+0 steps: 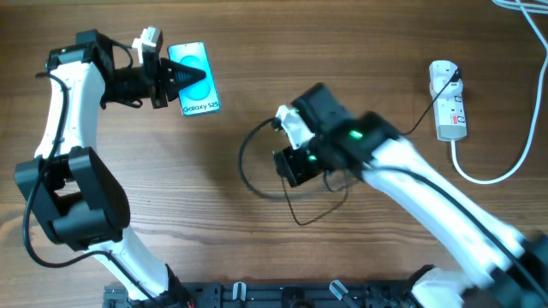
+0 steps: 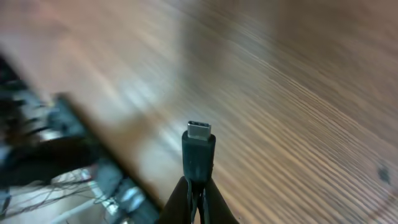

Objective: Plug charger to phone and switch on socket
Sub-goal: 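Lift the plug and carry it toward the phone's bottom port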

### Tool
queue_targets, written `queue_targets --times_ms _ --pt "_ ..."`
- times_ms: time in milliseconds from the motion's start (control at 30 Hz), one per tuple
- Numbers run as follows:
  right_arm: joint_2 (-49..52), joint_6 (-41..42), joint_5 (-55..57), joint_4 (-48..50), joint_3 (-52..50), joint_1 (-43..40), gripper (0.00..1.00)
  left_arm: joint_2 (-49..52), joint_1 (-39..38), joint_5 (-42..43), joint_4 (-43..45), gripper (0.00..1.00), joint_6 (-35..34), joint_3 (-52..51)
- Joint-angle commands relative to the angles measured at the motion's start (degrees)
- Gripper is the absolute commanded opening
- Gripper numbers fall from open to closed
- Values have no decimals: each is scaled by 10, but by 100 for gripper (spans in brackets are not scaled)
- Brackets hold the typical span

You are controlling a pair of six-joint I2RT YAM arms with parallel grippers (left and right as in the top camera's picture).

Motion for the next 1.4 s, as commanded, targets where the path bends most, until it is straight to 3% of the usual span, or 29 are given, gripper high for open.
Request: queue_targets --times_ms 0,100,167,433,500,633,700,800,933,1000,1100,1233,1367 --pt "-33 -35 -111 6 2 -2 4 -9 -3 88 -49 4 111 2" --pt "-21 -29 -172 30 1 -1 4 -9 -26 88 -73 4 119 2" --pt "-7 43 -155 50 1 -1 4 -9 -46 88 -73 4 122 2" --pt "0 59 -132 27 25 -1 4 -8 -97 76 -53 4 125 2" --pt "0 62 -97 -6 64 -7 4 -7 -98 17 -5 4 45 2" --pt "3 81 -21 -85 116 -8 4 -7 -118 -178 127 4 -216 2" --pt "14 72 -16 -113 115 -8 4 -7 -144 -208 175 4 -275 2" --pt "29 54 -14 -115 109 -7 4 -8 -177 -186 221 4 -337 2" --pt "35 -2 -76 -79 110 -7 4 -8 -197 -167 228 4 -321 2" --pt "40 34 -56 -61 110 -7 4 -8 -203 -138 230 4 -269 2" --pt "62 53 -45 -50 110 -7 4 -8 -204 -92 230 4 -244 2" --pt "91 57 -71 -35 110 -7 4 -8 -211 -95 228 4 -204 2" --pt "95 58 -57 -3 110 -9 4 -8 -220 -161 219 4 -198 2"
